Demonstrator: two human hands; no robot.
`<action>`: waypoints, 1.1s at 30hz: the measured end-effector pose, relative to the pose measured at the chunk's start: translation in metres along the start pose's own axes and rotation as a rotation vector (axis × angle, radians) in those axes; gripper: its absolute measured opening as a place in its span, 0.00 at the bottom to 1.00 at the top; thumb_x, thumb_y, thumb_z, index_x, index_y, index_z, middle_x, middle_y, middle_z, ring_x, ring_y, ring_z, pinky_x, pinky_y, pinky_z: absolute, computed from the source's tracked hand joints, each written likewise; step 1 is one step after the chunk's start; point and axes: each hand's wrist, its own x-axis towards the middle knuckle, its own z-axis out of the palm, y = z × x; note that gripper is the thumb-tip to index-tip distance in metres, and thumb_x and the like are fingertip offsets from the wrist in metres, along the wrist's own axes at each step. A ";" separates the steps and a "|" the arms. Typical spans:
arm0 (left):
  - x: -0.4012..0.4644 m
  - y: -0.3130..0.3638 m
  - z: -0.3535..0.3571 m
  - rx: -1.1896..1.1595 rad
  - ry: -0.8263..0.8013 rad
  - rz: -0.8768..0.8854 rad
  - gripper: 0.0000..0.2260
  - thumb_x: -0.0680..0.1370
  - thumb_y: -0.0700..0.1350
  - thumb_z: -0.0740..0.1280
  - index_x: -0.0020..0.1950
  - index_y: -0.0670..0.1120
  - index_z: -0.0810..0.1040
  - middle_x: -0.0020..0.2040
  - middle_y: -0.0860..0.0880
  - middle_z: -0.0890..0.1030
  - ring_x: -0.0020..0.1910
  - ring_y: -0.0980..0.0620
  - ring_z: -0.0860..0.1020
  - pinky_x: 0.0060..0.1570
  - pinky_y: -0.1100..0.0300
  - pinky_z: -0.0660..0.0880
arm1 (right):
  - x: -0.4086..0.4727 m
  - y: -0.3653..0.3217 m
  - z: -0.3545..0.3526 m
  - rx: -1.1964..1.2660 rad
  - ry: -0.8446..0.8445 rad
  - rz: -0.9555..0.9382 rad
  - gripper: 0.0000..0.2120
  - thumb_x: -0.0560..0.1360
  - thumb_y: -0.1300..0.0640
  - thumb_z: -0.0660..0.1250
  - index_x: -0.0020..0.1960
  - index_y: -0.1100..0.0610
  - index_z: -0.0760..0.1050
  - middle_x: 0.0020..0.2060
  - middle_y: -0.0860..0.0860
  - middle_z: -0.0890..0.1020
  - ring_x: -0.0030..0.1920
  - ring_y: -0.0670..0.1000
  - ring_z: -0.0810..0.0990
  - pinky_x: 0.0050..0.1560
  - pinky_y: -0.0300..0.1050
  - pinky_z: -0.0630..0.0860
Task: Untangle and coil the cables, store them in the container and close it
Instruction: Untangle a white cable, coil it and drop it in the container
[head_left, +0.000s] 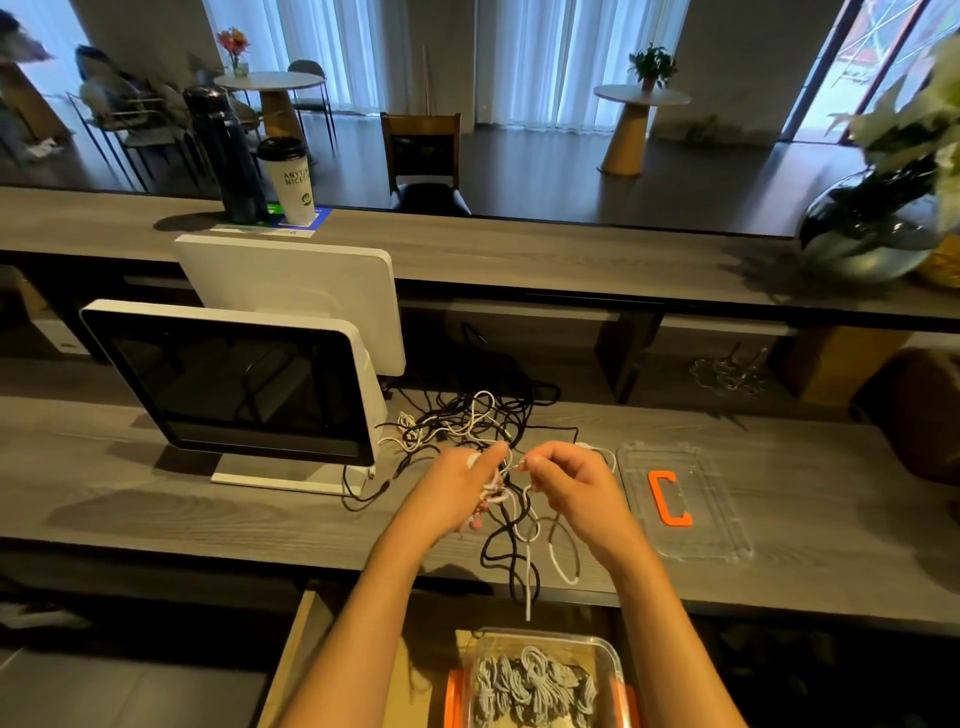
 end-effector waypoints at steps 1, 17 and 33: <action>-0.002 -0.001 0.001 -0.041 -0.103 -0.011 0.27 0.80 0.64 0.55 0.48 0.42 0.79 0.34 0.48 0.79 0.27 0.54 0.75 0.25 0.65 0.69 | 0.001 0.002 0.000 0.012 0.036 0.024 0.11 0.81 0.60 0.64 0.45 0.65 0.80 0.31 0.49 0.75 0.29 0.41 0.70 0.31 0.32 0.67; 0.003 -0.013 0.001 -0.468 -0.057 0.077 0.13 0.83 0.49 0.61 0.49 0.43 0.81 0.38 0.47 0.84 0.35 0.55 0.79 0.38 0.63 0.74 | -0.004 0.006 -0.007 0.062 0.023 0.198 0.05 0.76 0.61 0.71 0.43 0.58 0.85 0.32 0.55 0.82 0.28 0.49 0.71 0.28 0.41 0.66; 0.003 -0.009 -0.001 -0.634 0.307 0.161 0.13 0.84 0.44 0.61 0.43 0.43 0.80 0.33 0.46 0.83 0.35 0.54 0.79 0.43 0.56 0.75 | -0.004 0.011 -0.005 0.107 -0.017 0.217 0.09 0.80 0.58 0.66 0.46 0.56 0.85 0.26 0.49 0.70 0.27 0.46 0.67 0.28 0.41 0.66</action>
